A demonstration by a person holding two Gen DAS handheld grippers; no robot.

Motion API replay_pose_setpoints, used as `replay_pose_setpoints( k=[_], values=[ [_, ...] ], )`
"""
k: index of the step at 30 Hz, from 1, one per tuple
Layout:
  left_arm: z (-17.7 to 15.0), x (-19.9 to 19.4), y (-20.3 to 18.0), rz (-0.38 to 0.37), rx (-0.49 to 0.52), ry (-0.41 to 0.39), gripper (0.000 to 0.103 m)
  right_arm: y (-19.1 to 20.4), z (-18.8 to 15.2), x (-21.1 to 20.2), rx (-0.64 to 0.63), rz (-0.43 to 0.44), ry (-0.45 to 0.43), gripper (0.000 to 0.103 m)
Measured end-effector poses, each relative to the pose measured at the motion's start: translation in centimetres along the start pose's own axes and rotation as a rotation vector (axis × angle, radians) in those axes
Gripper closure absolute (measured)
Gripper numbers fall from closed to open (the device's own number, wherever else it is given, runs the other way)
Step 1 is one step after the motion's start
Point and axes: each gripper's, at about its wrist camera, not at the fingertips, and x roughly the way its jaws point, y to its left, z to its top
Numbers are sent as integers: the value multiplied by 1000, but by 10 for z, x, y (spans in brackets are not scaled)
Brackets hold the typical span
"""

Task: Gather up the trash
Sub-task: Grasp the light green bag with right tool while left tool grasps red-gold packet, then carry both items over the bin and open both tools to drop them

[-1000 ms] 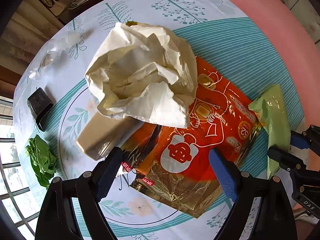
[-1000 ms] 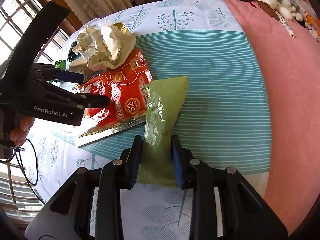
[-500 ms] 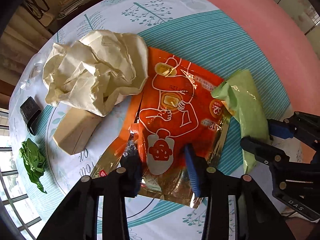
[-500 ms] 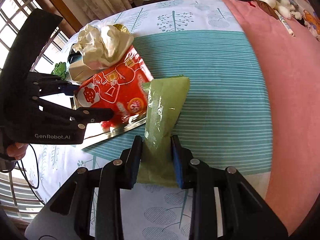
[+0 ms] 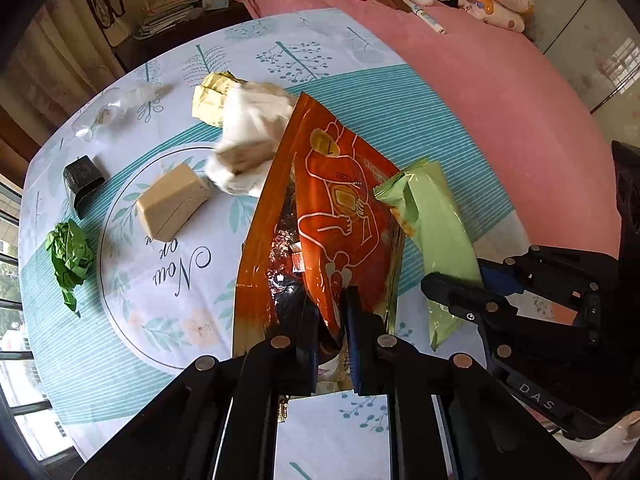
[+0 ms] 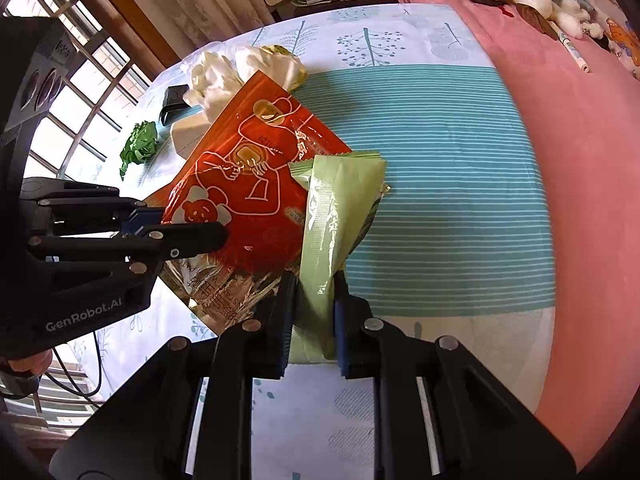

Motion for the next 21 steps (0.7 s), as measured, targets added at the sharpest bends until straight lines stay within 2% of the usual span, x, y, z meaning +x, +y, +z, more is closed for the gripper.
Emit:
replay_pose_setpoints(
  k=[10,16,21],
  values=[
    [-87,-114,40,-136,-108,-190,93,45,-37,-89,39,11,-165,90],
    [-168,-191,58,-142,-118,-296,93,96,-91,-134,61,1,-244,90],
    [-255,-248,59,-149,-90,-362,93,153,-152,-154,54,-9,-264,90]
  ],
)
